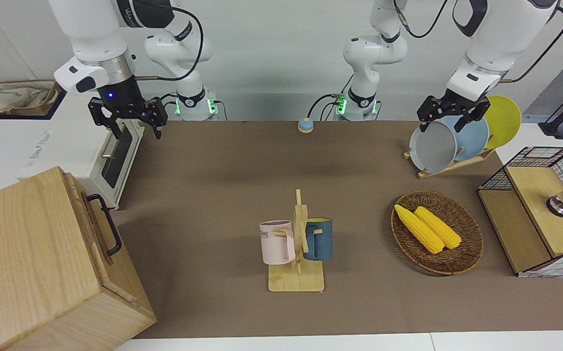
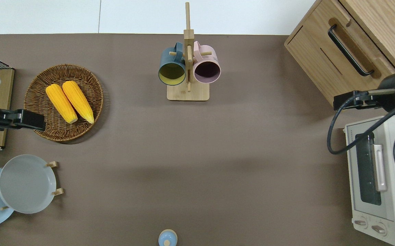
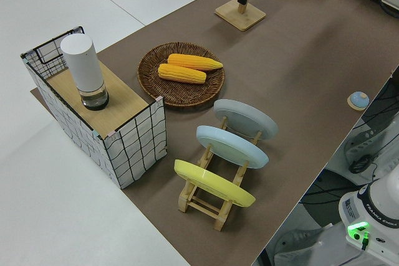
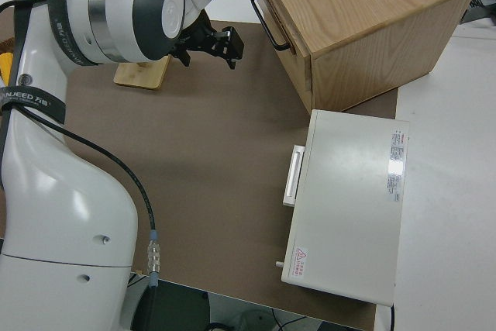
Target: Slide drawer open with right arm
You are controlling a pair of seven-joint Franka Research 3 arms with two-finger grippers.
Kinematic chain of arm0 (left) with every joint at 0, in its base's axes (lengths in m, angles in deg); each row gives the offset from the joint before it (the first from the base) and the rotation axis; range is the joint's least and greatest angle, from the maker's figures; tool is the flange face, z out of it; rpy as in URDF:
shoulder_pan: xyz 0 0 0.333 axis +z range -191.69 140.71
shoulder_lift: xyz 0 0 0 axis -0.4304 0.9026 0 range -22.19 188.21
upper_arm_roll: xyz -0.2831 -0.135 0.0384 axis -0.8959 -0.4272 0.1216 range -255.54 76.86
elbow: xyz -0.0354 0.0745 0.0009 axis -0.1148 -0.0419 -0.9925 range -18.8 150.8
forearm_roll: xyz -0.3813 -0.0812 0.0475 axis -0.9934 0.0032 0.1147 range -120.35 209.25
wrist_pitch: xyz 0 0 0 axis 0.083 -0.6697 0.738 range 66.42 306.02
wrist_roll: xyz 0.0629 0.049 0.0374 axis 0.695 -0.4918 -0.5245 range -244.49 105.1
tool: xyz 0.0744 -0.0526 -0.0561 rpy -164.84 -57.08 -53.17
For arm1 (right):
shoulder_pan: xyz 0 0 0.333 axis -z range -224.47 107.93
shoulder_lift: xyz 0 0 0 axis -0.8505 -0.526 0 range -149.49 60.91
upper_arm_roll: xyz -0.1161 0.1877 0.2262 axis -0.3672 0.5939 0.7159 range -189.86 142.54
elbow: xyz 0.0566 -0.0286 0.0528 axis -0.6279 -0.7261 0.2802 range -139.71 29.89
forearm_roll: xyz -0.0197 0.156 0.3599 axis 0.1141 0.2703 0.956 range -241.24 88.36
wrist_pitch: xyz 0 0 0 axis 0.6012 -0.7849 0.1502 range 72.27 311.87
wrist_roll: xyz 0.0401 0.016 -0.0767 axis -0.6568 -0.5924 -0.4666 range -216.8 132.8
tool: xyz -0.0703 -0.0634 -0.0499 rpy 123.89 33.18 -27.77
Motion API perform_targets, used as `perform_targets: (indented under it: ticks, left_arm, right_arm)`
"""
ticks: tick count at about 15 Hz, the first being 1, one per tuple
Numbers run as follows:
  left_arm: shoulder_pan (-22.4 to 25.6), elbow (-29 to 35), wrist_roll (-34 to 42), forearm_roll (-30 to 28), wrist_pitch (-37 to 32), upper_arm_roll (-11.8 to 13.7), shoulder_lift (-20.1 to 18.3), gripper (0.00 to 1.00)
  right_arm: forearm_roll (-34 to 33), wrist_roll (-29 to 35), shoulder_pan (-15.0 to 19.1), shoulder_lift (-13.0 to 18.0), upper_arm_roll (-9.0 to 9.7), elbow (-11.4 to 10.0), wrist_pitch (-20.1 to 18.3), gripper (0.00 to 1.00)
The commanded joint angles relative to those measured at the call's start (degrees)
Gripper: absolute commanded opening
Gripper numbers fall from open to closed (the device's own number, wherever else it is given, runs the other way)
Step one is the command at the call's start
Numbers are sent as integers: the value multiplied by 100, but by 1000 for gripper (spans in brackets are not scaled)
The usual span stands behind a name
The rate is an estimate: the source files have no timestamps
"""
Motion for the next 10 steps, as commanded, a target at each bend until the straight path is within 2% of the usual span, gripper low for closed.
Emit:
perform_targets:
  ticks: [1, 4, 8, 10]
  left_arm:
    - [31, -140, 56, 98, -113, -40, 65, 993]
    - [31, -140, 56, 98, -113, -40, 65, 993]
    - [31, -140, 56, 98, -113, -40, 65, 993]
    - [31, -140, 56, 98, -113, -40, 65, 993]
  right_arm:
    - [-89, 137, 1, -144, 40, 155, -100, 987]
    - [-220, 146, -25, -179, 31, 164, -100, 987]
    - [-1159, 146, -113, -214, 145, 164, -100, 987]
    - [-1511, 146, -297, -240, 145, 164, -100, 987]
